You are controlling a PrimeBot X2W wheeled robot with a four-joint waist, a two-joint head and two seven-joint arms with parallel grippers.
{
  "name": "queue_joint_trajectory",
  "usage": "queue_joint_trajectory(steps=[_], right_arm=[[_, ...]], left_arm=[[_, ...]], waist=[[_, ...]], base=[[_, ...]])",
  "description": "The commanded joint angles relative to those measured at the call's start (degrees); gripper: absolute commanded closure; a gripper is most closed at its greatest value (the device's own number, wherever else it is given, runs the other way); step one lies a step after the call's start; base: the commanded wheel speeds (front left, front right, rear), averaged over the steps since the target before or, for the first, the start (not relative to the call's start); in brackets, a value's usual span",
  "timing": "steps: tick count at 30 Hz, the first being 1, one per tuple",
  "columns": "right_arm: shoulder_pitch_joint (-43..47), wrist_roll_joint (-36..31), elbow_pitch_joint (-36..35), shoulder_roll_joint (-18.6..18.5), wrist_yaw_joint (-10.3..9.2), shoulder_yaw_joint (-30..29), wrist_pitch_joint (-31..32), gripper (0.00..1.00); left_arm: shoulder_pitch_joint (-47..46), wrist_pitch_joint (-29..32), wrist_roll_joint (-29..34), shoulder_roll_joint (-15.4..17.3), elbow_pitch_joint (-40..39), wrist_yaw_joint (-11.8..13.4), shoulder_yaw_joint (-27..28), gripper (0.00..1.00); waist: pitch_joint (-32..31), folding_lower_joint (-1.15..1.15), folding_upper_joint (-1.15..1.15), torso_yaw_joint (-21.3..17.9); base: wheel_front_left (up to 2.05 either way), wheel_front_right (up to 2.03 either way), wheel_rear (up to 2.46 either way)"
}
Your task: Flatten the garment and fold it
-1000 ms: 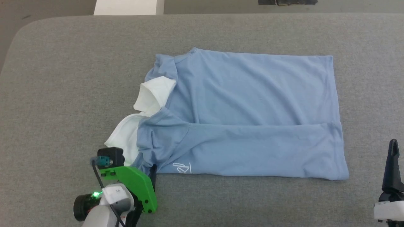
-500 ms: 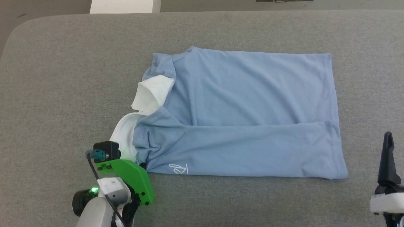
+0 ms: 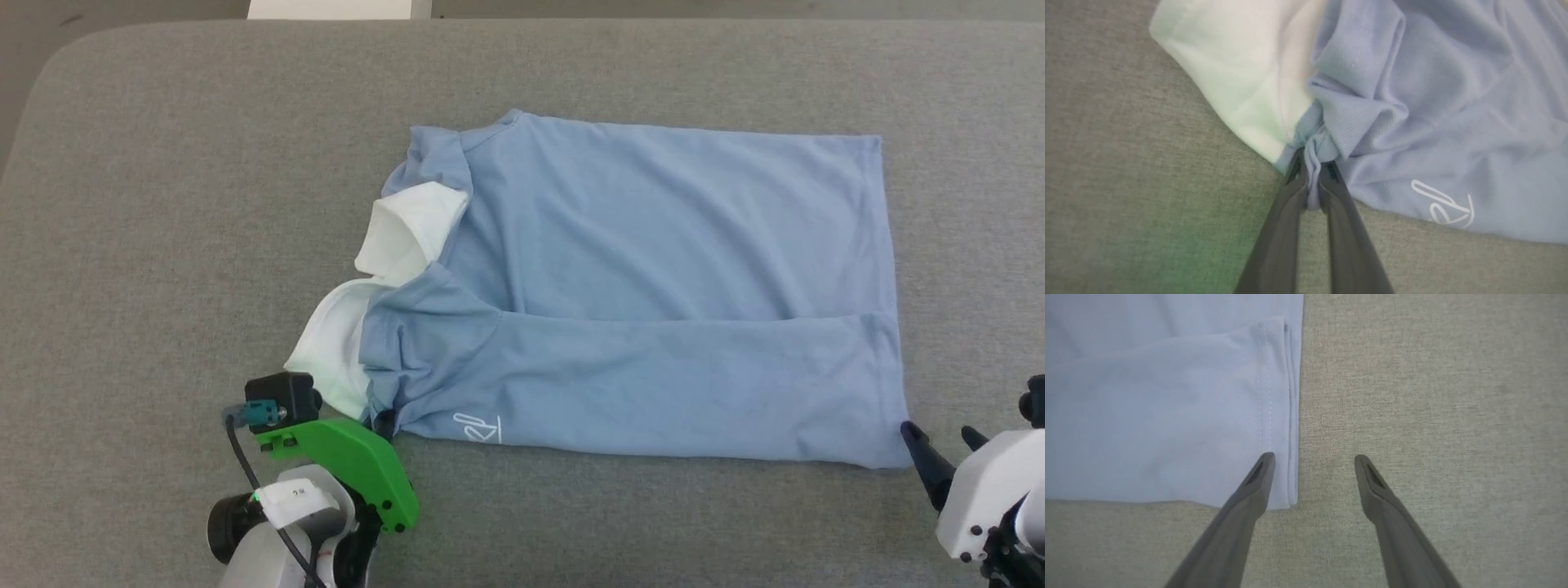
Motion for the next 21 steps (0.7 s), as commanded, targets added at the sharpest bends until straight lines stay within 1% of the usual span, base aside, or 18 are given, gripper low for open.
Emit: queue_joint_trajectory(steps=[1, 8, 9, 10, 11, 16, 21], right_arm=[[-1.1, -0.1, 0.3, -0.4, -0.06, 0.5, 1.6, 0.00], [-1.4, 1.1, 2.5, 0.2, -0.06, 2.1, 6.9, 0.00], [-1.5, 1.4, 2.9, 0.5, -0.06, 2.1, 7.3, 0.36], [-1.5, 1.3, 3.1, 0.7, -0.06, 2.1, 7.4, 0.90], [-1.6, 1.0, 3.4, 0.6, -0.06, 2.4, 7.7, 1.00], [-2.7, 1.5, 3.9, 1.3, -0.06, 1.7, 5.8, 1.00], [-3.5, 2.3, 3.3, 1.9, -0.06, 0.3, 3.8, 1.00]], left_arm=[[-0.1, -0.1, -0.7, -0.4, -0.1, -0.1, -0.4, 1.00], [-1.2, -0.4, -1.0, -0.2, 0.3, -0.3, -0.5, 1.00], [-1.3, -0.4, -1.0, -0.2, 0.3, -0.3, -0.5, 1.00], [-1.3, -0.4, -1.0, -0.2, 0.3, -0.2, -0.6, 1.00], [-1.4, -0.4, -1.1, -0.3, 0.4, -0.1, -0.6, 1.00], [-1.6, -1.2, -2.6, -0.6, 0.8, -0.1, 0.3, 1.00], [-0.3, -2.2, -4.4, -0.9, 0.1, 0.1, 1.6, 1.00]], waist=[[0.6, 0.00, 0.00, 0.5], [1.7, 0.00, 0.00, 1.4], [1.7, 0.00, 0.00, 1.5], [1.8, 0.00, 0.00, 1.6], [1.8, 0.00, 0.00, 1.7], [1.6, 0.00, 0.00, 1.5], [0.0, 0.00, 0.00, 1.1]], base=[[0.00, 0.00, 0.00], [0.00, 0.00, 0.00], [0.00, 0.00, 0.00], [0.00, 0.00, 0.00], [0.00, 0.00, 0.00], [0.00, 0.00, 0.00], [0.00, 0.00, 0.00]])
